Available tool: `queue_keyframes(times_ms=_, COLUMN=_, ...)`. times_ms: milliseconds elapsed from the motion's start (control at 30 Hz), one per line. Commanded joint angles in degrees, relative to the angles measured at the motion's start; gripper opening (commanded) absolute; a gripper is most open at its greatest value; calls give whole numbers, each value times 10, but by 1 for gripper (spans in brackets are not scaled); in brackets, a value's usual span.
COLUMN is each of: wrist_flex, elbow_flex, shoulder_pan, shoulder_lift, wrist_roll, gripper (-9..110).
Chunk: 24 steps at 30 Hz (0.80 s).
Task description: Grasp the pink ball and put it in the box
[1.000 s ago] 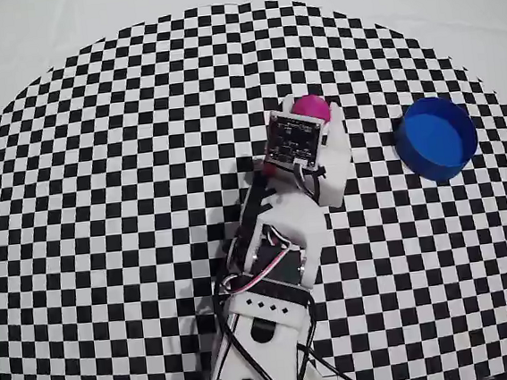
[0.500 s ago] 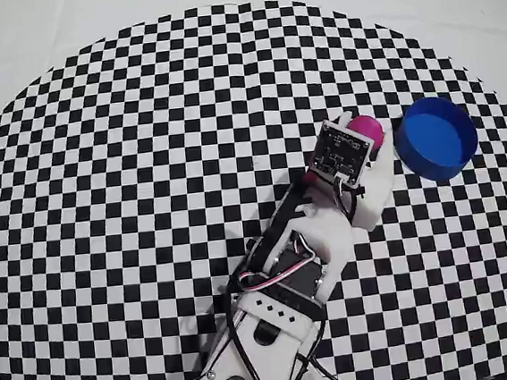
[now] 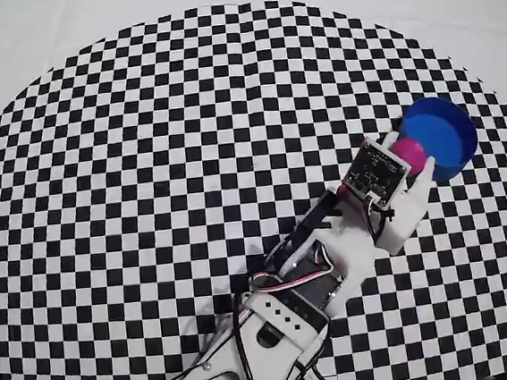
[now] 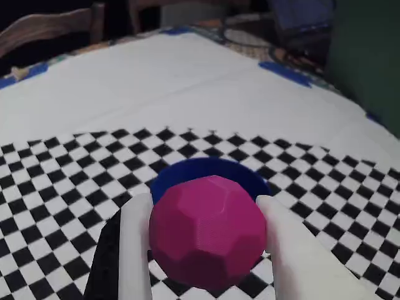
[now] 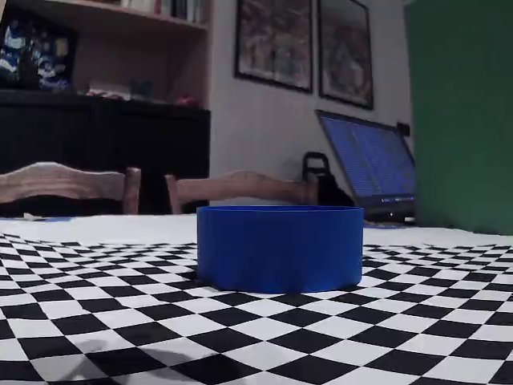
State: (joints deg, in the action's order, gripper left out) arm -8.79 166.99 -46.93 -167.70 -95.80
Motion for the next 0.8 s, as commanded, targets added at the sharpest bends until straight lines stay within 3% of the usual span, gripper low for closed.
queue_keyframes(times_ms=0, wrist_flex=-3, elbow_flex=-20, shoulder_pan=-9, shoulder_lift=15, wrist_roll=4, gripper=0)
queue_keyframes(times_ms=767, wrist_flex=37, elbow_flex=-101, shoulder_pan=-17, shoulder_lift=169, wrist_roll=4, gripper=0)
